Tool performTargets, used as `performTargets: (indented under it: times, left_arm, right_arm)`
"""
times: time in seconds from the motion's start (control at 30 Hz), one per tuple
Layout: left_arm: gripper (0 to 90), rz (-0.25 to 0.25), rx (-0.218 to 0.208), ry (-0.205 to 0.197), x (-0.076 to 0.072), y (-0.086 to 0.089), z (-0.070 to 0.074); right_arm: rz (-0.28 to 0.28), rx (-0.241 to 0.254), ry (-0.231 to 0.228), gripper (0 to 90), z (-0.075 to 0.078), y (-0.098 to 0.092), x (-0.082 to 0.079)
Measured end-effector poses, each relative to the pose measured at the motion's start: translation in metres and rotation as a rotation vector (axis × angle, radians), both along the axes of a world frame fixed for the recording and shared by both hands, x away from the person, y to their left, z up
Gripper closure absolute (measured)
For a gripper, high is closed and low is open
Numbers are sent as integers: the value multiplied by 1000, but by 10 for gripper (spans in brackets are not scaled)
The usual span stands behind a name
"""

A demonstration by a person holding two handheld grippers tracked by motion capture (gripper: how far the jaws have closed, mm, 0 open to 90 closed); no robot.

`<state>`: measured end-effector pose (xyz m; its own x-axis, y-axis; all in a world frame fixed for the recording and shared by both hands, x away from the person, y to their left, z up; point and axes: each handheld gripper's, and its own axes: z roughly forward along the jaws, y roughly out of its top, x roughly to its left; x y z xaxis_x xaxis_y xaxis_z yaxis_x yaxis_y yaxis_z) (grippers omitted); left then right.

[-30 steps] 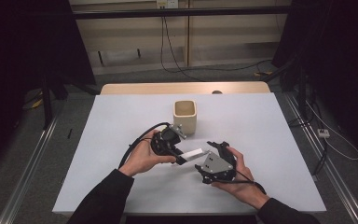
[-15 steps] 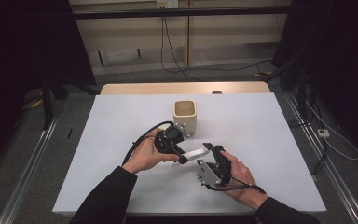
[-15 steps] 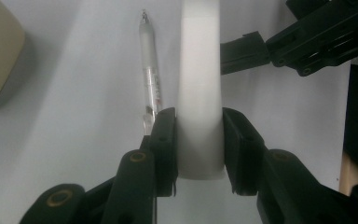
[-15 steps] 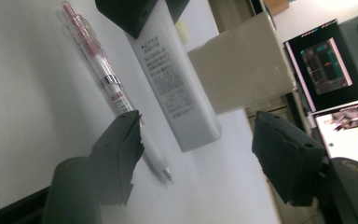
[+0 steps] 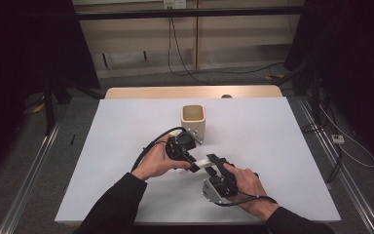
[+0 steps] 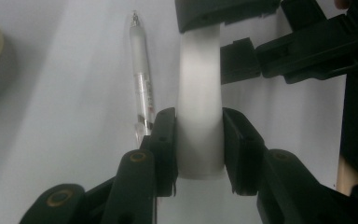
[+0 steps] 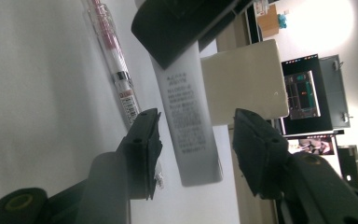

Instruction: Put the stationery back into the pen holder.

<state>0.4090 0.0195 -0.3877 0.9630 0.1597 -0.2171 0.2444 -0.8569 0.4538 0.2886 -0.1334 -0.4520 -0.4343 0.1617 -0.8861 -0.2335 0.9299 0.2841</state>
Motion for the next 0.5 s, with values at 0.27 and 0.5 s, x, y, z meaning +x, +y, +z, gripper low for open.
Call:
performTargets:
  times: [0.27,0.5]
  left_arm:
    - [675,-5,-5,10,-2,-8,1]
    - [672,4,-10,19,0,-9,3]
  right_arm:
    - [25,-52,-39,632,-2,2,-3]
    - [28,-72,-33,711,-3,2,-3]
